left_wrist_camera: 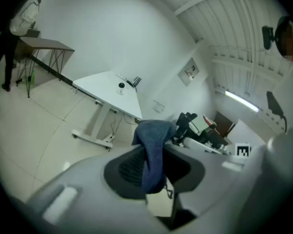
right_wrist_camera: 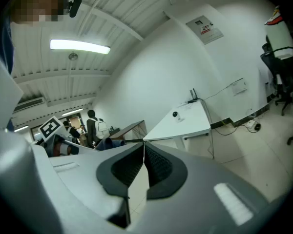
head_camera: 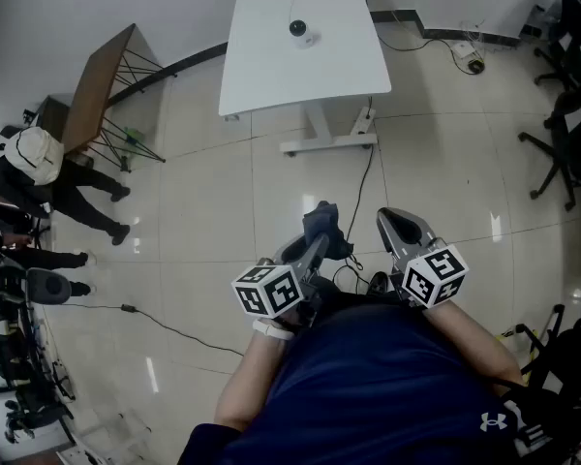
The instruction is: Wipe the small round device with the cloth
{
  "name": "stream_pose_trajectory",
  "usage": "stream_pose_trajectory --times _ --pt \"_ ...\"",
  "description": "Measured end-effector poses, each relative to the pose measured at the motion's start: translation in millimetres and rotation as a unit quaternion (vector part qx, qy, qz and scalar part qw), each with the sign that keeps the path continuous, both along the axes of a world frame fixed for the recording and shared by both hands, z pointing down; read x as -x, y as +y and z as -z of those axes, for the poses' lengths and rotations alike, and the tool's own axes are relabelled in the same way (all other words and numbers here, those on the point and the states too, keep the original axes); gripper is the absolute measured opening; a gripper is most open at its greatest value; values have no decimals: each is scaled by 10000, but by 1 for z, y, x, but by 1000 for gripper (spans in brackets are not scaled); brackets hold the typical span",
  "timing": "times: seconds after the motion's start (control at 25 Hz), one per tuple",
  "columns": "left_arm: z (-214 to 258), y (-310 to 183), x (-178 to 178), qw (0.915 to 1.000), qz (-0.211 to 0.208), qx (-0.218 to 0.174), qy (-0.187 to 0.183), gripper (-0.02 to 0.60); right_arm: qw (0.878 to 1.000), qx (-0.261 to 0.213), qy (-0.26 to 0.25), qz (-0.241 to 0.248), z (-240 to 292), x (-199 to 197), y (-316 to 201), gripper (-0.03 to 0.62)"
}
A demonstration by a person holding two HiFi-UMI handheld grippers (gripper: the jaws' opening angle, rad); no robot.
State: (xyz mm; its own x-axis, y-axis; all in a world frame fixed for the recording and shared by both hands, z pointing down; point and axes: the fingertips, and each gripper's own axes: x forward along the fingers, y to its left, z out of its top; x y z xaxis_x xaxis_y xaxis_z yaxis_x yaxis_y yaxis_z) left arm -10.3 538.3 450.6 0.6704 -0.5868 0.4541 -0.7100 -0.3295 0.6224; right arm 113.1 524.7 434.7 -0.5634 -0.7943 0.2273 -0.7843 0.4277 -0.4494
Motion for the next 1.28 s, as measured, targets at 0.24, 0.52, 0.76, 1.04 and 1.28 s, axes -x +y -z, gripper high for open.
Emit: stream_pose_trajectory --times 0.24,0.52,0.76,1.04,1.28 --pt "26 -68 6 9979 -152 -606 192 83 9958 -115 -560 711 15 27 -35 79" --pt "38 -154 15 9902 -813 -877 723 83 9931 -210 -902 720 32 58 -126 160" --pt "67 -241 33 9639 -1939 -1239 1343 83 9888 -201 -1007 1082 52 108 -218 341" --pt "117 -278 51 8771 -3885 -1602 2326 83 9733 -145 -1069 2026 72 161 -274 385" --pt "117 -308 47 8407 -4213 -1164 3198 83 9528 99 -1731 2491 72 169 -297 157"
